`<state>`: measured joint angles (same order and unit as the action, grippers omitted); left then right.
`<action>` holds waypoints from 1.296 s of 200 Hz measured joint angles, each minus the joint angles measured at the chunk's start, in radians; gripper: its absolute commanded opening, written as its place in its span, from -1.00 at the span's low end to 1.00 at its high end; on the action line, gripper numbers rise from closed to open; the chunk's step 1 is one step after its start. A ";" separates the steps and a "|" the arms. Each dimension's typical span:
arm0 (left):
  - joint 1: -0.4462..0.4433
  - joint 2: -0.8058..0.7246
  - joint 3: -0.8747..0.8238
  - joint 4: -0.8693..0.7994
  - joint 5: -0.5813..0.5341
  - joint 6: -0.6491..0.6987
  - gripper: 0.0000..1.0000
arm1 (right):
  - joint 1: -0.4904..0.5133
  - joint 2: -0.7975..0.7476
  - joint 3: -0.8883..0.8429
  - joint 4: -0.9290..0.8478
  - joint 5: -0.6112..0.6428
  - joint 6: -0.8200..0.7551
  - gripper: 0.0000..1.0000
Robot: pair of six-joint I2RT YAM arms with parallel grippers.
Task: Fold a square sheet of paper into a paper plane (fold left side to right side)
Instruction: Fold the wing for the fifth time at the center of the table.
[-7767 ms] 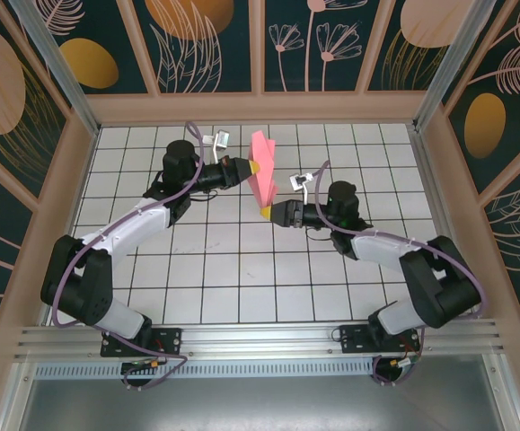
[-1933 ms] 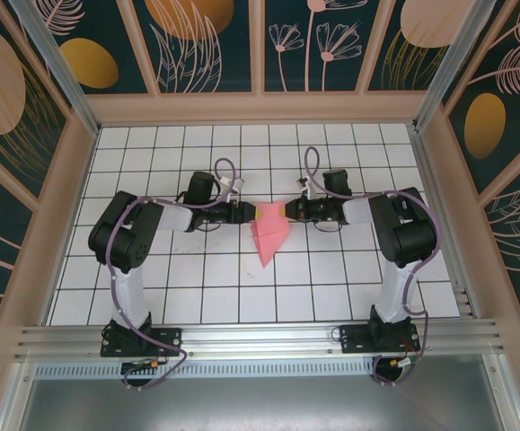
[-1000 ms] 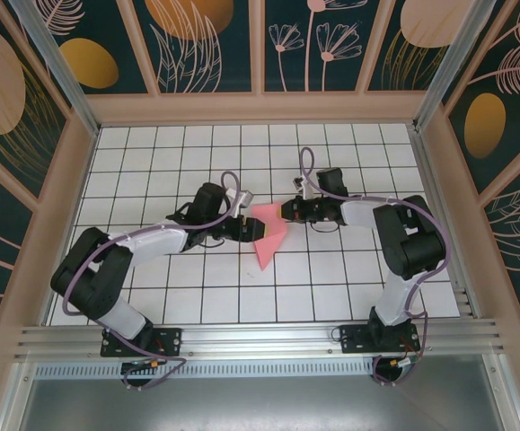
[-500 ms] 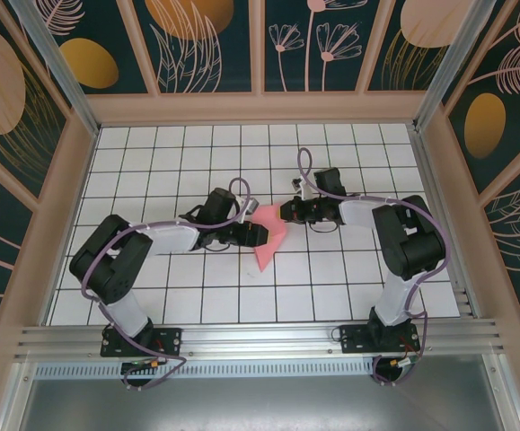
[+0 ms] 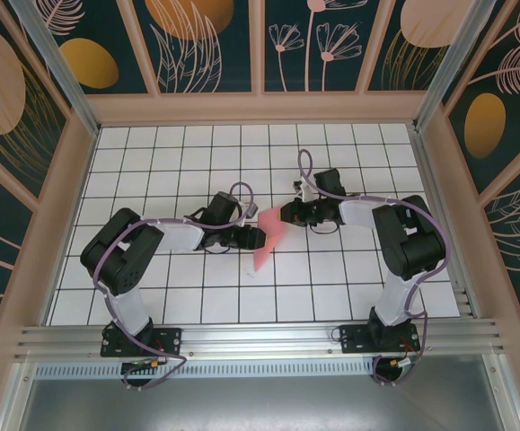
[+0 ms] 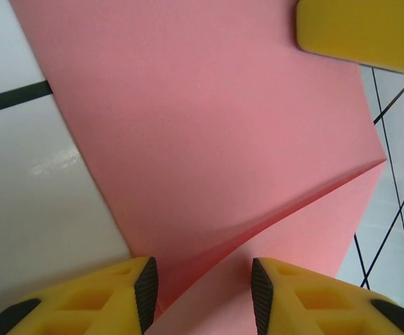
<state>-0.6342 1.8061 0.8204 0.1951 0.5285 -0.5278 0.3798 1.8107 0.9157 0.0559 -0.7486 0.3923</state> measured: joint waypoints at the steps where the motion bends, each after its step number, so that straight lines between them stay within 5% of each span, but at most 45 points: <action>1: 0.000 0.001 0.001 0.001 0.000 0.000 -0.13 | 0.000 0.000 0.000 0.000 0.000 0.002 -0.56; 45: 0.000 0.006 0.006 0.000 0.002 0.000 -0.13 | 0.001 -0.004 -0.006 -0.003 -0.012 0.063 -0.51; 86: 0.000 0.005 0.011 -0.006 0.006 0.003 0.02 | 0.029 -0.005 -0.009 -0.010 -0.014 0.114 -0.88; 142: 0.001 -0.097 0.049 -0.114 -0.089 0.070 0.24 | 0.034 -0.005 -0.008 -0.040 0.016 0.124 -0.92; 177: 0.006 -0.202 0.079 -0.163 -0.126 0.096 0.09 | 0.034 -0.005 -0.008 -0.052 0.024 0.131 -0.93; 259: -0.055 -0.232 -0.017 -0.116 0.021 0.017 -0.01 | 0.035 -0.005 -0.001 -0.065 0.027 0.131 -0.92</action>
<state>-0.6895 1.5738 0.8032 0.0795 0.5495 -0.5106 0.4152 1.8061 0.9150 -0.0090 -0.7216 0.5236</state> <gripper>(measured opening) 0.512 0.066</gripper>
